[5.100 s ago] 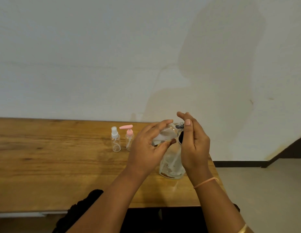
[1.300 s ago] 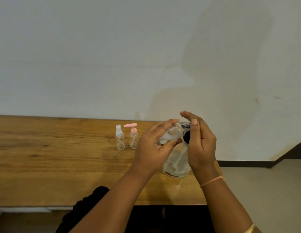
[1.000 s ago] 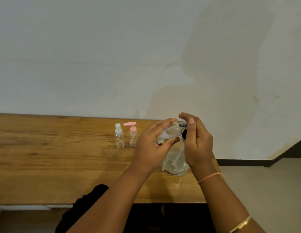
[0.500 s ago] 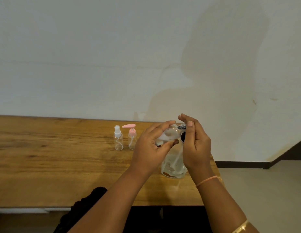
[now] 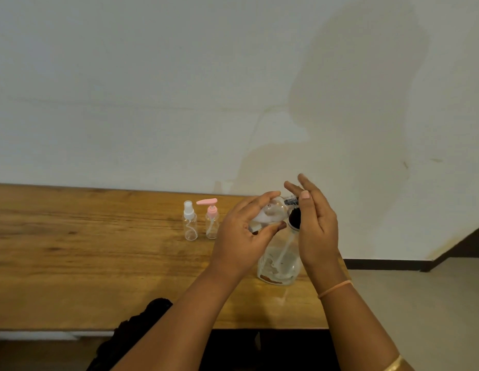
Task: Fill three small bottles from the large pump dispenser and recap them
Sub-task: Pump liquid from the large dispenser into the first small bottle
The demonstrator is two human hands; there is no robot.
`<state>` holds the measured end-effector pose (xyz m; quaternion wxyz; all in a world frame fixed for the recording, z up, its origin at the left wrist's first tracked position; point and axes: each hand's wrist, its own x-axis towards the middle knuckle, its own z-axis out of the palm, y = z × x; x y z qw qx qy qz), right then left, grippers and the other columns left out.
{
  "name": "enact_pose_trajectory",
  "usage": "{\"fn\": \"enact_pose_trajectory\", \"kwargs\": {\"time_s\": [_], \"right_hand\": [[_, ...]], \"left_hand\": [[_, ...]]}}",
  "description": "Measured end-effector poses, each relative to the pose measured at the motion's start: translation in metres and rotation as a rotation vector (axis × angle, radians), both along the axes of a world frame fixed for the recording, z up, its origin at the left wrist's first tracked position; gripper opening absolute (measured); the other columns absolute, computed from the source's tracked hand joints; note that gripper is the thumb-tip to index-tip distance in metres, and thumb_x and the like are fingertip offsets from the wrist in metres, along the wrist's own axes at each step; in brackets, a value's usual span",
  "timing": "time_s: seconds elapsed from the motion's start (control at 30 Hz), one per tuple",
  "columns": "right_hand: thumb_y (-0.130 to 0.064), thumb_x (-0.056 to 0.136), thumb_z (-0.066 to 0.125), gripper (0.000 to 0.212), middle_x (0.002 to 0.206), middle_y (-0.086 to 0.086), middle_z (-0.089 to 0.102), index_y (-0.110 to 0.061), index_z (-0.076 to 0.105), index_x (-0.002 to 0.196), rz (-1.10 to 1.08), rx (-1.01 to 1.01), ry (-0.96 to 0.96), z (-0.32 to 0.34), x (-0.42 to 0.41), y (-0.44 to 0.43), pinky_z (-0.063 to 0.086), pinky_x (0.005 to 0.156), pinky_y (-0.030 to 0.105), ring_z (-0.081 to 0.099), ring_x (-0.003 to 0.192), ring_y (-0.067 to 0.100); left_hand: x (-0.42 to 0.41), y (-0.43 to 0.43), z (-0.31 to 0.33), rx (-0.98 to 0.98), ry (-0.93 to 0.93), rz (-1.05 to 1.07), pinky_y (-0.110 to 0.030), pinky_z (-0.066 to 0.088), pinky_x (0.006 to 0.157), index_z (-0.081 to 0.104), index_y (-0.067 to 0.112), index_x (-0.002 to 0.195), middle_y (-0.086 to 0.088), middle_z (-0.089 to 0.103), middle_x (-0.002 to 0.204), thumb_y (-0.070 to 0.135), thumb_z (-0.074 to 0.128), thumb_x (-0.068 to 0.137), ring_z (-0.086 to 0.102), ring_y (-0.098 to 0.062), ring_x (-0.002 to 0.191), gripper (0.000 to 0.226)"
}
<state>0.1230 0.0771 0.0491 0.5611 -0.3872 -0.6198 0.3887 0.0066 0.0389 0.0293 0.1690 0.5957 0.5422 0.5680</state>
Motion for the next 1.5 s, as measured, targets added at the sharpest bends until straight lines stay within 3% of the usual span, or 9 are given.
{"fn": "enact_pose_trajectory", "kwargs": {"time_s": [0.13, 0.33, 0.5, 0.6, 0.73, 0.87, 0.93, 1.03, 1.5], "right_hand": [[-0.033, 0.092, 0.035, 0.032, 0.107, -0.008, 0.068, -0.022, 0.061, 0.108, -0.025, -0.021, -0.013, -0.004, -0.001, 0.001, 0.05, 0.089, 0.024, 0.062, 0.104, 0.006], [-0.031, 0.092, 0.037, 0.031, 0.104, -0.006, 0.069, -0.022, 0.063, 0.105, -0.029, -0.026, 0.025, 0.005, -0.001, 0.0, 0.049, 0.086, 0.016, 0.062, 0.101, 0.004], [-0.022, 0.1, 0.039, 0.029, 0.085, 0.027, 0.062, -0.01, 0.066, 0.104, -0.06, -0.022, -0.012, 0.004, 0.001, 0.001, 0.047, 0.068, 0.015, 0.056, 0.081, 0.021], [-0.034, 0.092, 0.035, 0.033, 0.078, 0.013, 0.062, -0.021, 0.064, 0.099, -0.082, -0.014, -0.03, -0.002, -0.002, 0.001, 0.049, 0.069, 0.02, 0.059, 0.071, 0.004], [-0.035, 0.092, 0.035, 0.028, 0.079, 0.018, 0.062, -0.031, 0.062, 0.095, -0.089, -0.002, -0.032, -0.005, -0.002, 0.0, 0.053, 0.07, 0.034, 0.058, 0.079, 0.022], [-0.032, 0.093, 0.035, 0.029, 0.089, -0.009, 0.067, -0.027, 0.063, 0.1, -0.088, 0.002, 0.016, 0.001, -0.003, 0.001, 0.049, 0.074, 0.014, 0.063, 0.084, 0.003], [-0.035, 0.092, 0.035, 0.031, 0.098, -0.015, 0.066, -0.027, 0.063, 0.101, -0.098, -0.008, -0.009, 0.002, -0.002, 0.003, 0.048, 0.081, 0.016, 0.061, 0.096, 0.001], [-0.036, 0.09, 0.035, 0.036, 0.1, -0.013, 0.066, -0.021, 0.065, 0.103, -0.114, -0.023, -0.027, 0.002, 0.0, 0.005, 0.049, 0.084, 0.022, 0.06, 0.097, 0.003], [-0.031, 0.096, 0.039, 0.027, 0.08, -0.007, 0.064, -0.022, 0.064, 0.103, -0.124, 0.008, -0.052, -0.001, -0.003, 0.006, 0.049, 0.074, 0.016, 0.06, 0.081, -0.004]], "left_hand": [[-0.001, 0.0, -0.001, -0.022, 0.007, 0.006, -0.001, 0.036, 0.089, 0.052, 0.044, 0.121, 0.017, 0.06, 0.115, 0.024, 0.076, 0.077, 0.05, 0.01, 0.109, 0.053], [0.001, 0.0, 0.003, 0.001, -0.013, -0.006, -0.002, 0.038, 0.087, 0.054, 0.041, 0.12, 0.019, 0.059, 0.113, 0.023, 0.076, 0.076, 0.051, 0.01, 0.107, 0.053], [0.001, 0.001, 0.004, 0.003, -0.016, -0.008, -0.004, 0.039, 0.088, 0.052, 0.046, 0.118, 0.018, 0.06, 0.112, 0.022, 0.076, 0.076, 0.052, 0.008, 0.107, 0.054], [0.0, 0.001, 0.002, -0.018, 0.007, -0.004, -0.001, 0.037, 0.087, 0.05, 0.051, 0.116, 0.021, 0.058, 0.112, 0.021, 0.077, 0.076, 0.05, 0.011, 0.107, 0.057], [-0.001, 0.001, 0.002, -0.033, 0.02, 0.006, -0.001, 0.037, 0.087, 0.049, 0.053, 0.116, 0.022, 0.058, 0.113, 0.022, 0.077, 0.076, 0.05, 0.011, 0.108, 0.058], [0.0, 0.003, 0.005, -0.007, 0.011, -0.001, -0.003, 0.039, 0.088, 0.053, 0.045, 0.12, 0.018, 0.061, 0.113, 0.024, 0.077, 0.076, 0.052, 0.006, 0.109, 0.054], [0.0, 0.002, 0.005, -0.001, 0.011, 0.0, -0.004, 0.039, 0.089, 0.053, 0.044, 0.12, 0.018, 0.061, 0.113, 0.024, 0.076, 0.076, 0.053, 0.006, 0.109, 0.053], [0.0, 0.0, 0.006, -0.008, 0.008, -0.003, -0.003, 0.038, 0.087, 0.052, 0.047, 0.119, 0.017, 0.061, 0.113, 0.024, 0.076, 0.077, 0.052, 0.007, 0.109, 0.054], [-0.002, 0.003, 0.003, -0.02, 0.005, -0.004, -0.005, 0.04, 0.089, 0.049, 0.053, 0.116, 0.02, 0.059, 0.114, 0.024, 0.076, 0.077, 0.052, 0.007, 0.108, 0.056]]}}
